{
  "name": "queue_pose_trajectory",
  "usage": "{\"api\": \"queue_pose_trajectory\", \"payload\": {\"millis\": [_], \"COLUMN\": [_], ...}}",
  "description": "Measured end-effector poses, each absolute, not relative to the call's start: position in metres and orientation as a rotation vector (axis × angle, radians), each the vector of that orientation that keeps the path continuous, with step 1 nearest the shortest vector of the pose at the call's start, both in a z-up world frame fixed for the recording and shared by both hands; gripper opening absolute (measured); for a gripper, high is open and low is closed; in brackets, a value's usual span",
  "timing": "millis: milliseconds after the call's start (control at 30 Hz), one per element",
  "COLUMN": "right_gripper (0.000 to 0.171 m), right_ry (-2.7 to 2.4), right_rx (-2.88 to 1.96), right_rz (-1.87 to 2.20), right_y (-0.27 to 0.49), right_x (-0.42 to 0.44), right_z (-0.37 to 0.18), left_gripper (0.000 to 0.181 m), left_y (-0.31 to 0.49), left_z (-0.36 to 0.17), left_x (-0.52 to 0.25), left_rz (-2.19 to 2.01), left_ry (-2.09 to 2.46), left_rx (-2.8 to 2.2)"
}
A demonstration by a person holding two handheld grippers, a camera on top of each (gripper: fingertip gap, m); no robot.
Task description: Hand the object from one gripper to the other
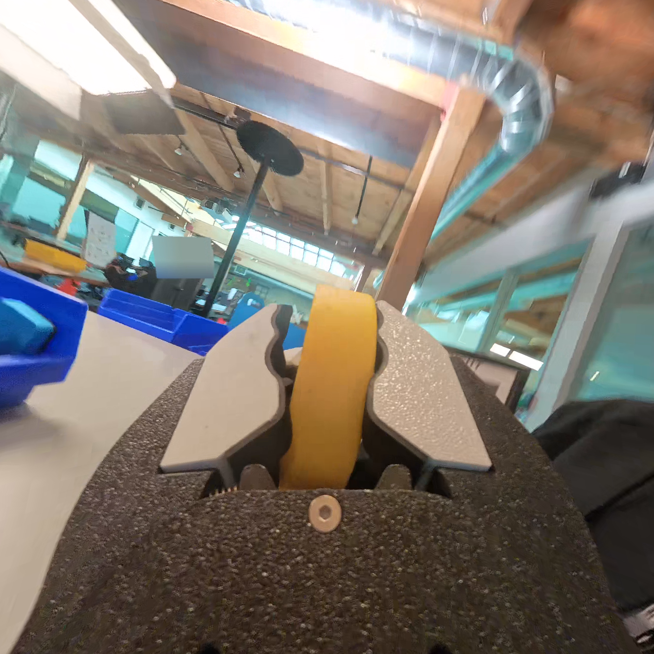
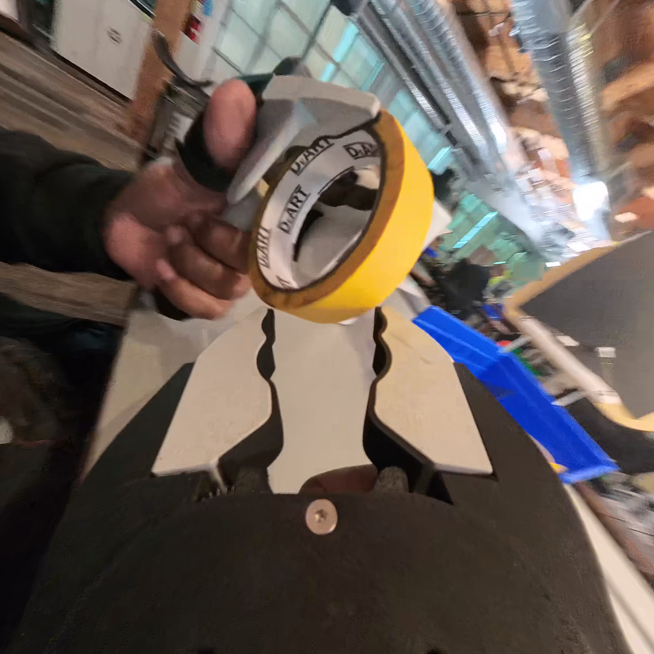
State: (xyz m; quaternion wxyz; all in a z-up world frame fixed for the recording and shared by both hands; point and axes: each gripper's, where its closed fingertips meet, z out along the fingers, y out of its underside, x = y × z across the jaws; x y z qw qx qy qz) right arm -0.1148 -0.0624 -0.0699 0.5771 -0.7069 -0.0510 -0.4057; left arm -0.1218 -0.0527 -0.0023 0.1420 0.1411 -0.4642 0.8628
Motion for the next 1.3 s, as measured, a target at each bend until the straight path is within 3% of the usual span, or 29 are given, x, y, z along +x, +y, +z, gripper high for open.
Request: {"api": "queue_pose_trajectory", "payload": {"millis": [33, 167, 367, 867, 1033, 1300], "right_gripper": [0.054, 0.064, 0.090, 0.098, 0.114, 0.114], "right_ry": [-0.133, -0.209, -0.249, -0.315, -0.279, -0.265], "right_rx": [-1.637, -1.587, -1.560, -1.550, -1.496, -1.500], "right_rz": [-1.071, -1.397, -1.299, -1.303, -1.316, -1.300], "right_y": [-0.066, -0.073, -0.059, -0.050, -0.054, -0.054], "right_x": [-0.109, -0.101, -0.115, -0.123, -0.124, -0.126], "right_z": [-0.066, -0.058, -0.058, -0.062, -0.051, -0.050], "left_gripper": [0.047, 0.047, 0.047, 0.047, 0.046, 0.045], "left_y": [-0.048, -0.041, -0.060, -0.076, -0.091, -0.092], "left_z": [-0.002, -0.009, -0.019, -0.037, -0.037, -0.040], "left_x": [-0.114, -0.096, -0.107, -0.121, -0.152, -0.155], "left_rz": [2.447, 2.313, 2.211, 1.920, 1.788, 1.784], "left_ry": [-1.253, -1.074, -1.152, -1.179, -1.178, -1.263], "left_rx": [0.475, 0.613, 0.582, 0.522, 0.396, 0.382]}}
